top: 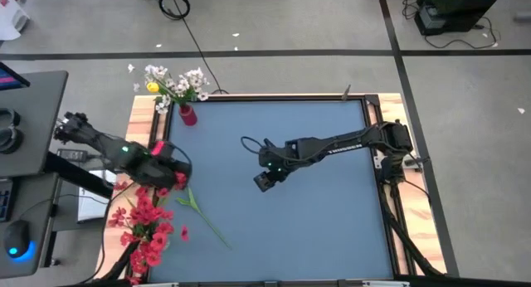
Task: Sort flowers into vase by color
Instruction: Put the black flower into the transparent vase
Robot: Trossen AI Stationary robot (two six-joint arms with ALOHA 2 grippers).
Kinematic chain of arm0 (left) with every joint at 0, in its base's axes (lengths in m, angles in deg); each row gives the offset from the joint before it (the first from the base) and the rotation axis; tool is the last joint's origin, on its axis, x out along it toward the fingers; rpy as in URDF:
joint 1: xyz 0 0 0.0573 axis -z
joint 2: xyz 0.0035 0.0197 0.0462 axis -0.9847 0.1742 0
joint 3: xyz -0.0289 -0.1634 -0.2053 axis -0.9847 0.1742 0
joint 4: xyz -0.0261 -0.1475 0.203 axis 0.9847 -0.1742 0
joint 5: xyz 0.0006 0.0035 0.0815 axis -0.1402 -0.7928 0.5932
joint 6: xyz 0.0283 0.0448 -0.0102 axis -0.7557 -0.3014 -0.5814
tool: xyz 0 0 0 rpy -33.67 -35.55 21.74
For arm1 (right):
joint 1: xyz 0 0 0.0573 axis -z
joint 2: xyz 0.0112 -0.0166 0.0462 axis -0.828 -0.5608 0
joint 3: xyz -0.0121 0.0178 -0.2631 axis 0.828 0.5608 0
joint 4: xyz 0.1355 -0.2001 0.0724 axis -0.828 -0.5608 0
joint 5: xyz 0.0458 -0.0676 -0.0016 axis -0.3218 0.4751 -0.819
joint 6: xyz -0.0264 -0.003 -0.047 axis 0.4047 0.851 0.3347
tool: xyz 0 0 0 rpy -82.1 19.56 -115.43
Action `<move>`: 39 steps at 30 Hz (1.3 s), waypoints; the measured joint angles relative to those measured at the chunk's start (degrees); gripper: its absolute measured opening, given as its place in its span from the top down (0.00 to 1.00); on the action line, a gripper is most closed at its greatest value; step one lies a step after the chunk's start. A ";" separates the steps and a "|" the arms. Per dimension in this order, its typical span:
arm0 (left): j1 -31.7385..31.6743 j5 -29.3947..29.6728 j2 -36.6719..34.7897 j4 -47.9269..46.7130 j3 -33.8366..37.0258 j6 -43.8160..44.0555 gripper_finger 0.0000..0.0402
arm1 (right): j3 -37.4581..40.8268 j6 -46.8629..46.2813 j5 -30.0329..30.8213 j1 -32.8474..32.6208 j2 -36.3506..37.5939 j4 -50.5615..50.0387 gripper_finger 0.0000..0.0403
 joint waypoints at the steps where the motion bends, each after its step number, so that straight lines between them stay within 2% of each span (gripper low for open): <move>1: -0.26 -0.79 1.55 0.15 0.02 1.51 0.59 | 0.00 1.15 0.04 0.11 0.02 -1.87 0.59; 5: -1.50 -2.88 5.94 1.67 0.09 2.53 0.59 | 0.00 5.18 0.98 0.47 0.02 -6.59 0.59; 9: -2.87 -7.79 8.30 4.94 0.09 3.49 0.59 | 0.00 9.08 0.89 0.49 0.02 -7.99 0.59; 12: -3.03 -10.08 10.13 6.40 0.09 7.29 0.59 | 0.00 11.86 0.93 0.91 0.02 -9.16 0.59; 17: -3.03 -11.63 12.20 6.42 0.09 7.51 0.59 | 0.00 14.75 2.36 2.36 0.02 -11.09 0.59; 26: -3.03 -14.08 5.71 -2.76 0.04 7.64 0.59 | 0.00 18.89 1.33 3.48 0.02 -11.88 0.59; 31: -3.03 -14.30 2.03 -2.99 -1.77 8.42 0.59 | 0.00 19.74 0.44 3.48 0.02 -11.99 0.59; 36: -3.00 -15.59 1.39 -8.13 -7.82 7.33 0.59 | 0.00 20.71 0.42 3.65 0.02 -12.26 0.59; 39: -3.01 -13.69 1.09 -10.67 -12.96 6.85 0.59 | 0.00 20.81 0.42 4.20 0.02 -12.27 0.59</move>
